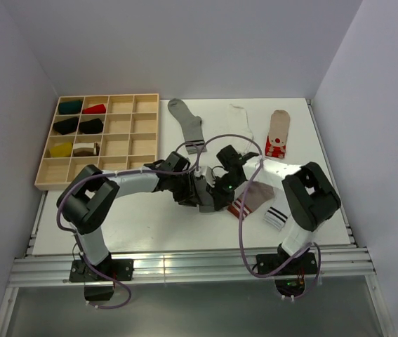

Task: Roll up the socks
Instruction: Roll the sock at the center of the board.

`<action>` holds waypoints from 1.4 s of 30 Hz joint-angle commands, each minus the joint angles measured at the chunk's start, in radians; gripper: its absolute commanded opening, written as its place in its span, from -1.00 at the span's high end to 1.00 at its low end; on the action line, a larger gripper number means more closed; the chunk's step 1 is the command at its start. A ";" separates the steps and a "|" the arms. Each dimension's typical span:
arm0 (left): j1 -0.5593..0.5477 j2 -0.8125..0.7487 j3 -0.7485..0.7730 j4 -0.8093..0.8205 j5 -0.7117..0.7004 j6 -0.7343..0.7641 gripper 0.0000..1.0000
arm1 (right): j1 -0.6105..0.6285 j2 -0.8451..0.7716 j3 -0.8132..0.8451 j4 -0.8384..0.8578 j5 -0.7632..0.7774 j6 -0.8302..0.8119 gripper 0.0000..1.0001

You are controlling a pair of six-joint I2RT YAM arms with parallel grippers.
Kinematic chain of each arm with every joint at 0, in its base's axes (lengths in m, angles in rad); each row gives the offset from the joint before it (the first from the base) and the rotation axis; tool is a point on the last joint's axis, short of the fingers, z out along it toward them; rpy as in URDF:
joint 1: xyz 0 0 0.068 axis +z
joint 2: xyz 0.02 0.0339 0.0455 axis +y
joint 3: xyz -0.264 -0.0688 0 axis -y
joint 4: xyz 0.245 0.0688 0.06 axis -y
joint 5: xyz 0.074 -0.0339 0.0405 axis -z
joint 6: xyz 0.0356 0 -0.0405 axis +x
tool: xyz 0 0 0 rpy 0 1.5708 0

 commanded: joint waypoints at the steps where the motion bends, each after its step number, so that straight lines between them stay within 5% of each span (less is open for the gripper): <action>1: 0.001 -0.076 -0.016 0.079 -0.059 -0.018 0.34 | -0.048 0.048 0.081 -0.137 -0.137 -0.049 1.00; 18: -0.054 -0.245 -0.179 0.450 -0.287 0.165 0.05 | -0.243 0.413 0.415 -0.517 -0.346 -0.137 1.00; 32: -0.109 -0.063 -0.188 0.776 -0.199 0.321 0.01 | -0.299 0.565 0.517 -0.657 -0.408 -0.161 1.00; 42: -0.109 0.003 -0.197 0.842 -0.116 0.375 -0.02 | -0.334 0.608 0.548 -0.685 -0.422 -0.137 0.99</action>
